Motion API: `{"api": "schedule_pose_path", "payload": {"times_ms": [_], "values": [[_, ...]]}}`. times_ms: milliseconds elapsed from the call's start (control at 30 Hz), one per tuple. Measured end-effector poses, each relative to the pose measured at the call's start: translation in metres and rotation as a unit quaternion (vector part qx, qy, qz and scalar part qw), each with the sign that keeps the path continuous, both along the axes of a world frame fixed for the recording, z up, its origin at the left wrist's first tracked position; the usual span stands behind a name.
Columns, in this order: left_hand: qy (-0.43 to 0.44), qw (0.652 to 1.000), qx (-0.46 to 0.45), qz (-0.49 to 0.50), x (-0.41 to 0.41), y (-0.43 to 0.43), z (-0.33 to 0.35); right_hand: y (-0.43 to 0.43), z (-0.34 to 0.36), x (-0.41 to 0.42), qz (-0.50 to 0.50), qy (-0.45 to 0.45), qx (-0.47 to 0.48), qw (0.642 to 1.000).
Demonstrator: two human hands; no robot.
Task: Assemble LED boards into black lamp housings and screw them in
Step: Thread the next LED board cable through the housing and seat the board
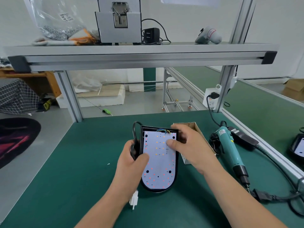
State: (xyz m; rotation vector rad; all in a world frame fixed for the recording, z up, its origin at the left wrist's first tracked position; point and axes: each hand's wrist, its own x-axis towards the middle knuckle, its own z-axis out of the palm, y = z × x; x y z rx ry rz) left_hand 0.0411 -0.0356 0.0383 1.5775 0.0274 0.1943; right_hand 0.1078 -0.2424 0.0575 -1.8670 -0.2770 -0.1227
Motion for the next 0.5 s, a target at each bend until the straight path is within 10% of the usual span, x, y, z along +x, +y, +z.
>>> {"api": "schedule_pose_path", "payload": {"times_ms": [367,500], "values": [[0.078,0.977,-0.190,-0.050,-0.002,0.006,0.006,0.014,0.001,-0.009,0.076,0.070,0.218,0.970],[0.088,0.969,-0.209,-0.100,-0.005,0.005,0.011,0.014,-0.004,-0.012,0.142,0.055,0.168,0.974]]}}
